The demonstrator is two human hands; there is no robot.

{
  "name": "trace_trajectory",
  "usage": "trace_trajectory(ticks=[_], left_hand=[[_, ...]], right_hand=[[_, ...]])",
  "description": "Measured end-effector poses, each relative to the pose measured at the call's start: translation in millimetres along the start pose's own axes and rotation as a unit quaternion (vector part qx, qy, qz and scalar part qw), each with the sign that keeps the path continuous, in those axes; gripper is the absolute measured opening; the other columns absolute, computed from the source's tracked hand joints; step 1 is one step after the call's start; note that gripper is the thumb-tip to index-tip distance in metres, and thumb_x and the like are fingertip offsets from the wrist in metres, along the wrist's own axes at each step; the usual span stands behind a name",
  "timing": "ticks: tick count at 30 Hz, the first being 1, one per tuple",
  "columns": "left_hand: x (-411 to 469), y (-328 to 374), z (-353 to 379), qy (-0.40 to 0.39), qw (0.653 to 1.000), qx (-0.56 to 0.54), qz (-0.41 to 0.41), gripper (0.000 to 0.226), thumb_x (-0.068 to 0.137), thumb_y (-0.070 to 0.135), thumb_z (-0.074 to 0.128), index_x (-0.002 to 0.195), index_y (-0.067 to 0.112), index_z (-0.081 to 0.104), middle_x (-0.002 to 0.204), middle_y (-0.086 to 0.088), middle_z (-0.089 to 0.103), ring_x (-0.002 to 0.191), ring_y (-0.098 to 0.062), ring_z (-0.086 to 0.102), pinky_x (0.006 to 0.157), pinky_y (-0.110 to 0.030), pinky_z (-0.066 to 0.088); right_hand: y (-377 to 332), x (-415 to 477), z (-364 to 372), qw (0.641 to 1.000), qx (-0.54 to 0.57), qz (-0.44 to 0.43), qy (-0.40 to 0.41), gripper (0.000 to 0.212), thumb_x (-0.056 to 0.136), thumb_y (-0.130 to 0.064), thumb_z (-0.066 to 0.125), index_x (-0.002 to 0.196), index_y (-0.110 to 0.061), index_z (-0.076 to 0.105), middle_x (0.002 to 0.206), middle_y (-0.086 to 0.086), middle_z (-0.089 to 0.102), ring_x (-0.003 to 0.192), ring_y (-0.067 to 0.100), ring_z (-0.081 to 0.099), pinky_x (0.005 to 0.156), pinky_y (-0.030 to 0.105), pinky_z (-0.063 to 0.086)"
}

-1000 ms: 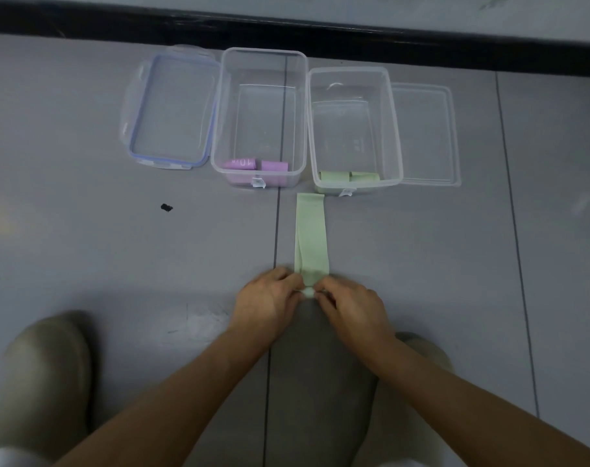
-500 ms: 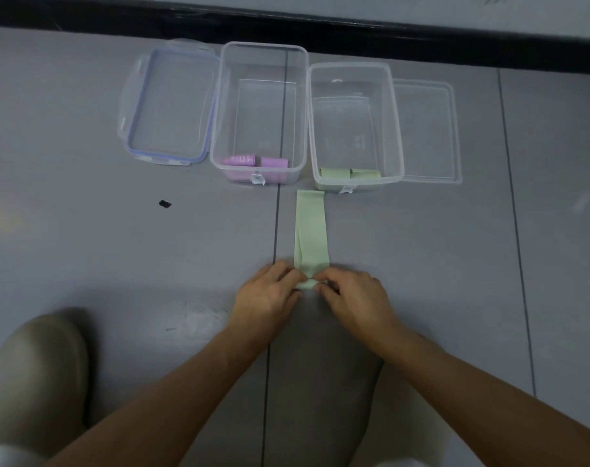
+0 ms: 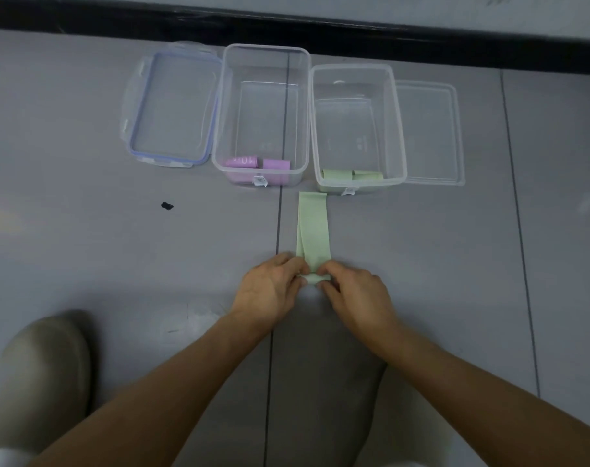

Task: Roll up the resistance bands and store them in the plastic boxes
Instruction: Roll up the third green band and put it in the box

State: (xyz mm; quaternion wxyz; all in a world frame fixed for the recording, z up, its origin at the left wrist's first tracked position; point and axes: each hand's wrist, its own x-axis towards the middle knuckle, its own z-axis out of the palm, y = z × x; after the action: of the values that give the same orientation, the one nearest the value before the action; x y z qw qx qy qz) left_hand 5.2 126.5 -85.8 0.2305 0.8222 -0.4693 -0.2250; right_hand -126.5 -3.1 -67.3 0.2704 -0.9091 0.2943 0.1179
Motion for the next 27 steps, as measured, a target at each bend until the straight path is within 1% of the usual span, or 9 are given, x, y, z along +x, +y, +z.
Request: trace_trajectory(ticks=[3, 5, 8, 11, 16, 18, 21, 24, 27], left_hand=[[1.8, -3.1, 2.1, -0.017, 1.000, -0.017, -0.021, 0.011, 0.090, 0.031, 0.058, 0.100, 0.027, 0.063, 0.099, 0.007, 0.061, 0.084, -0.020, 0.061, 0.070, -0.034, 0.050], [3.8, -5.3, 0.9, -0.005, 1.000, -0.014, -0.020, 0.011, 0.090, 0.034, 0.057, 0.097, 0.029, 0.065, 0.097, 0.009, 0.060, 0.086, -0.018, 0.059, 0.072, -0.033, 0.050], [5.9, -4.4, 1.0, 0.031, 0.999, -0.002, -0.012, 0.013, 0.089, 0.031, 0.059, 0.094, 0.024, 0.069, 0.096, 0.004, 0.059, 0.083, -0.019, 0.059, 0.070, -0.032, 0.051], [4.5, -1.6, 4.4, 0.029, 0.999, 0.013, 0.012, 0.024, 0.092, 0.035, 0.049, 0.097, 0.023, 0.069, 0.096, 0.004, 0.062, 0.082, -0.022, 0.061, 0.068, -0.038, 0.054], [-2.9, -5.4, 6.6, 0.037, 0.997, 0.057, 0.042, 0.026, 0.088, 0.041, 0.057, 0.100, 0.021, 0.068, 0.100, 0.002, 0.061, 0.083, -0.021, 0.060, 0.061, -0.032, 0.052], [-0.4, -5.9, 6.6, 0.041, 0.997, 0.058, 0.043, 0.021, 0.088, 0.035, 0.060, 0.101, 0.020, 0.068, 0.101, 0.001, 0.060, 0.084, -0.022, 0.060, 0.061, -0.033, 0.052], [5.6, -5.5, 4.5, 0.036, 0.997, 0.051, 0.040, 0.019, 0.089, 0.029, 0.060, 0.103, 0.020, 0.068, 0.100, 0.001, 0.060, 0.084, -0.024, 0.059, 0.064, -0.035, 0.053], [9.5, -5.9, 1.3, 0.030, 0.997, 0.054, 0.041, 0.017, 0.088, 0.023, 0.065, 0.104, 0.020, 0.070, 0.098, 0.000, 0.061, 0.083, -0.026, 0.061, 0.066, -0.036, 0.053], [14.9, -6.3, -1.1, 0.022, 0.998, 0.049, 0.037, 0.018, 0.089, 0.023, 0.063, 0.105, 0.020, 0.070, 0.096, -0.001, 0.062, 0.081, -0.027, 0.063, 0.068, -0.036, 0.053]], right_hand=[[0.7, 2.4, -0.7, 1.000, -0.010, -0.008, -0.010, 0.016, 0.096, -0.034, 0.050, 0.110, -0.030, 0.056, 0.101, -0.006, 0.069, 0.095, 0.023, 0.063, 0.076, 0.038, 0.050], [1.6, 5.2, -1.1, 1.000, -0.008, -0.006, -0.007, 0.016, 0.096, -0.035, 0.050, 0.109, -0.030, 0.056, 0.101, -0.006, 0.069, 0.095, 0.024, 0.063, 0.076, 0.039, 0.050], [2.5, 8.1, -1.8, 1.000, 0.026, 0.010, 0.004, 0.014, 0.095, -0.037, 0.053, 0.106, -0.030, 0.059, 0.097, -0.007, 0.071, 0.093, 0.023, 0.064, 0.077, 0.038, 0.051], [2.9, 7.6, -2.3, 0.998, 0.058, 0.016, 0.012, 0.015, 0.094, -0.036, 0.056, 0.107, -0.030, 0.060, 0.096, -0.010, 0.070, 0.092, 0.020, 0.064, 0.078, 0.037, 0.051], [0.5, 5.6, 1.2, 0.993, 0.107, 0.038, 0.028, 0.009, 0.094, -0.032, 0.058, 0.103, -0.030, 0.057, 0.076, -0.015, 0.055, 0.078, 0.016, 0.060, 0.074, 0.036, 0.049], [0.8, 8.1, 0.4, 0.993, 0.106, 0.038, 0.031, 0.008, 0.094, -0.035, 0.058, 0.101, -0.030, 0.058, 0.077, -0.014, 0.060, 0.078, 0.015, 0.061, 0.074, 0.036, 0.050], [1.0, 11.7, -3.2, 0.996, 0.080, 0.026, 0.041, 0.011, 0.095, -0.039, 0.056, 0.102, -0.030, 0.060, 0.089, -0.012, 0.069, 0.085, 0.017, 0.065, 0.075, 0.036, 0.051], [-0.7, 14.2, -5.5, 0.998, 0.038, -0.006, 0.050, 0.010, 0.096, -0.036, 0.054, 0.102, -0.030, 0.060, 0.096, -0.009, 0.067, 0.089, 0.019, 0.063, 0.072, 0.035, 0.049], [-0.5, 14.9, -8.6, 0.998, 0.029, -0.021, 0.049, 0.008, 0.095, -0.033, 0.056, 0.101, -0.030, 0.060, 0.092, -0.010, 0.064, 0.087, 0.021, 0.062, 0.070, 0.036, 0.048]])
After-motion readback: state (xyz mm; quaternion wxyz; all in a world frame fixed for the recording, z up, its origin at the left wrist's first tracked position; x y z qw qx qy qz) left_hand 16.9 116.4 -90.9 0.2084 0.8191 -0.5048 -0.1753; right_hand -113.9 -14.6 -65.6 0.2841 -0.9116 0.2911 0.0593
